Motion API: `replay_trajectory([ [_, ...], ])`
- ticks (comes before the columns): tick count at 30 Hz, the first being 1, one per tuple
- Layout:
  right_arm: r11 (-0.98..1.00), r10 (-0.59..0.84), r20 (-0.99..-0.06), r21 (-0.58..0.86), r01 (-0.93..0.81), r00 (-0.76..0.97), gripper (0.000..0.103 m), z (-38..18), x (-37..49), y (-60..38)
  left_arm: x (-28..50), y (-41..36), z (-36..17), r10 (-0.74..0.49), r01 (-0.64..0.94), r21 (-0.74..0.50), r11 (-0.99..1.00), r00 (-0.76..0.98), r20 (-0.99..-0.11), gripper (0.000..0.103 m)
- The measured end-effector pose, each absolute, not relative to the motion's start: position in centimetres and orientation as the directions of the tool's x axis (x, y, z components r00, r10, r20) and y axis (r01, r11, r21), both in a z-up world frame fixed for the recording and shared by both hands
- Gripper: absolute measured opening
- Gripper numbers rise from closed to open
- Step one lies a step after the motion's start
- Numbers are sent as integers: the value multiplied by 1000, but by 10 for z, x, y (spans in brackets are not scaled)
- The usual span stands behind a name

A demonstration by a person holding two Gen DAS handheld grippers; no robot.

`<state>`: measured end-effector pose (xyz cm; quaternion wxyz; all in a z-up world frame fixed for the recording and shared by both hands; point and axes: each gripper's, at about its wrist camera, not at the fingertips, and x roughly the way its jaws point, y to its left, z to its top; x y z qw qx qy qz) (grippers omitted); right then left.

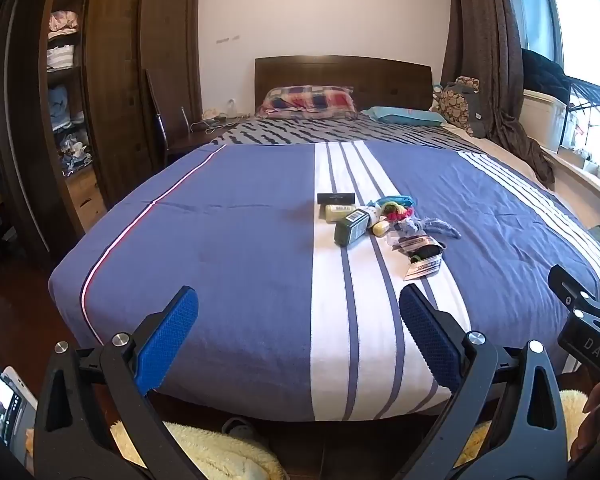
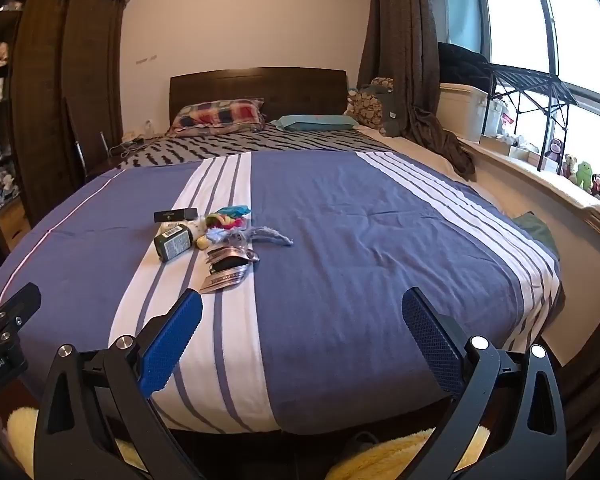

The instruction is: Collect trash

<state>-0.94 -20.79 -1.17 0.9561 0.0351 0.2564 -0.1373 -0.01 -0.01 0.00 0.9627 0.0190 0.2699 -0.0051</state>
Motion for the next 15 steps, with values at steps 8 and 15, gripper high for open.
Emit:
replay_trajectory([
  [8, 961, -240, -499, 1, 277, 833, 100, -14, -10, -207, 0, 0, 0, -2, 21, 30, 999, 854, -521, 95],
  [15, 960, -239, -496, 6, 279, 835, 100, -13, -11, -207, 0, 0, 0, -1, 19, 31, 999, 854, -520, 95],
])
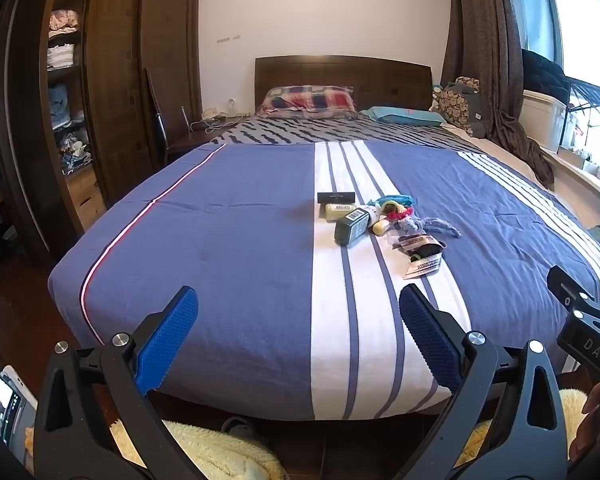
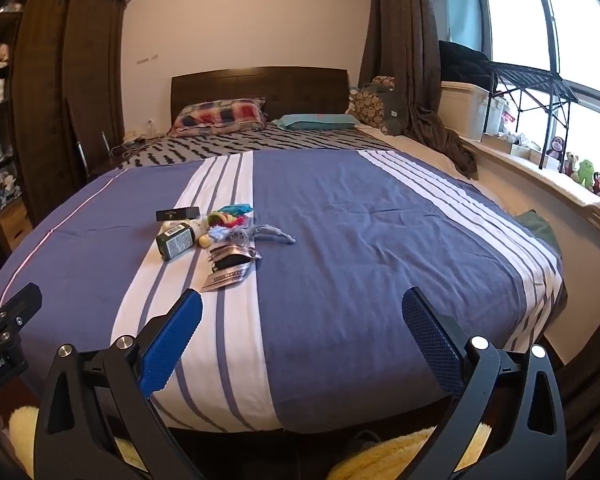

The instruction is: Collect trash

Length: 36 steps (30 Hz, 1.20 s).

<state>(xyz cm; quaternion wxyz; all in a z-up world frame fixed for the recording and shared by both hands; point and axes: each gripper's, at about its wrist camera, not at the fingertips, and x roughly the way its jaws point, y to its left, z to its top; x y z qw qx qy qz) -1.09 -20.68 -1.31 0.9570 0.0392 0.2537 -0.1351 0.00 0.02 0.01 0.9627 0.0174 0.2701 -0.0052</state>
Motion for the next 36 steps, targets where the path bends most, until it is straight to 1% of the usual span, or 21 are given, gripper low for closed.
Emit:
replay_trajectory([
  [36, 962, -233, -502, 9, 274, 833, 100, -16, -4, -203, 1, 2, 1, -2, 21, 30, 999, 854, -521, 95],
])
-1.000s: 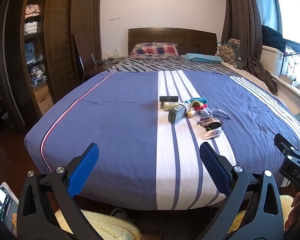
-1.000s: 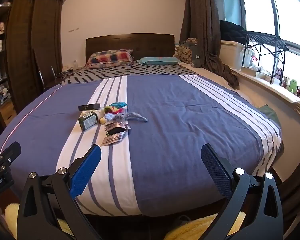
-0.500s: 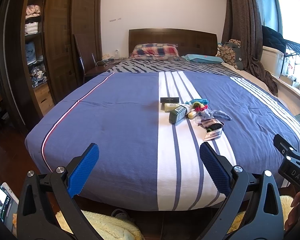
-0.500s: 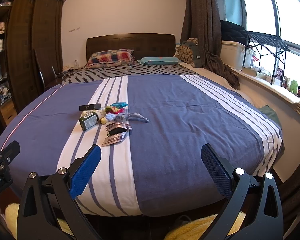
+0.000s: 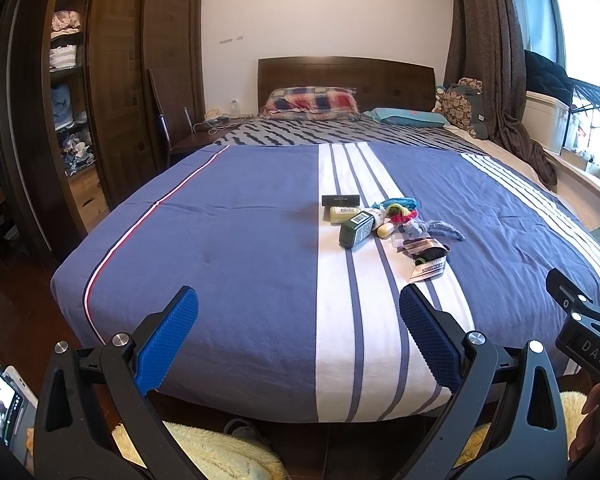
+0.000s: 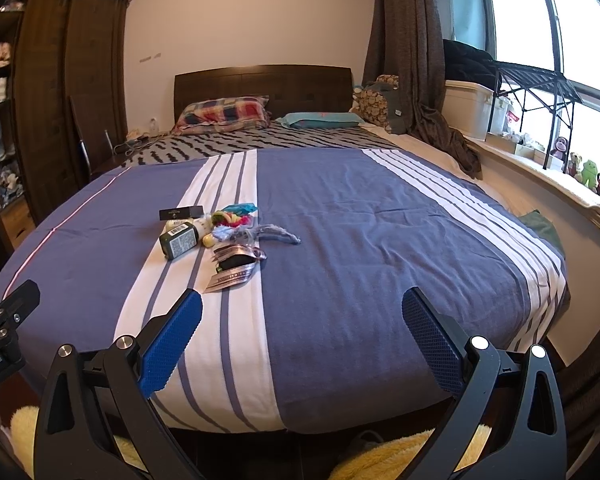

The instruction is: Collect trash

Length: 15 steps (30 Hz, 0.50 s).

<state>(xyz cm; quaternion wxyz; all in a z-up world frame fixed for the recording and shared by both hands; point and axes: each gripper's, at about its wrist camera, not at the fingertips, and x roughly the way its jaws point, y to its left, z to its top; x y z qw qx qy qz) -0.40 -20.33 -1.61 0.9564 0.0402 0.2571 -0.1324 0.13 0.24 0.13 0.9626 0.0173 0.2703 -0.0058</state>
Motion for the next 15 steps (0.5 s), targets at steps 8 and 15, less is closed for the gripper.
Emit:
replay_trajectory([
  [8, 962, -232, -504, 9, 274, 832, 100, -16, -4, -204, 3, 10, 5, -1, 20, 31, 999, 854, -519, 95],
  [15, 962, -232, -504, 9, 273, 832, 100, -17, -3, -203, 3, 5, 6, 0, 19, 32, 999, 855, -519, 95],
])
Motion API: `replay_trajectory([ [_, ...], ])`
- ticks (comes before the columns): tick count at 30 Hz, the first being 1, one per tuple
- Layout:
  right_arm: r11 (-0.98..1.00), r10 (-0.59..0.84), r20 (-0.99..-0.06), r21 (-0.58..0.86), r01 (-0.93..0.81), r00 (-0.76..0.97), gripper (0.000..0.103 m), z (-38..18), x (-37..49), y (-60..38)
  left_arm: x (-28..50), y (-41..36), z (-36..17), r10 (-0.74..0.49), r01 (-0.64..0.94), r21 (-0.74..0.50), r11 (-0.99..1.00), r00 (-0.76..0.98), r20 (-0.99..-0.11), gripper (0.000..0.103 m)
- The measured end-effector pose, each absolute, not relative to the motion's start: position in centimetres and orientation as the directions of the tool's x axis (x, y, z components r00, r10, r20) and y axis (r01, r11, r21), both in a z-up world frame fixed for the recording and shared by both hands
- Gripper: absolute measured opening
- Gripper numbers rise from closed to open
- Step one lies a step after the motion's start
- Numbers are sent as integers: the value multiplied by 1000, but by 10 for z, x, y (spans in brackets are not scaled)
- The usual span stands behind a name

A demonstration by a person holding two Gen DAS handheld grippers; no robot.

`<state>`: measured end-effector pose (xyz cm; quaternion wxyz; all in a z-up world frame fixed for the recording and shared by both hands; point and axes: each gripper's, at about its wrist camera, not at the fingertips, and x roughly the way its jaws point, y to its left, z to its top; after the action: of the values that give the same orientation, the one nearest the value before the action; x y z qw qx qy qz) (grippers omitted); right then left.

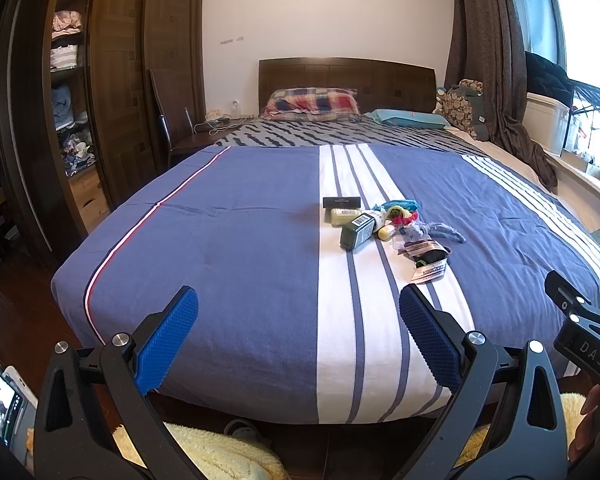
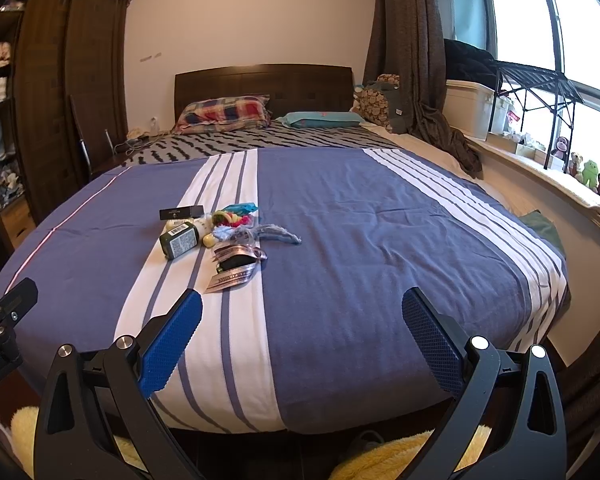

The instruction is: Collect trash

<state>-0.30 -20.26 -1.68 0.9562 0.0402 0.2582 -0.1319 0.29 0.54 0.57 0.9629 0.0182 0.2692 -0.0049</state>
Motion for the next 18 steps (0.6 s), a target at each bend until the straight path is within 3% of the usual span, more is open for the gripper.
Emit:
replay_trajectory([
  [18, 961, -230, -509, 14, 276, 830, 100, -20, -2, -202, 4, 9, 3, 2, 13, 24, 1000, 854, -520, 95],
])
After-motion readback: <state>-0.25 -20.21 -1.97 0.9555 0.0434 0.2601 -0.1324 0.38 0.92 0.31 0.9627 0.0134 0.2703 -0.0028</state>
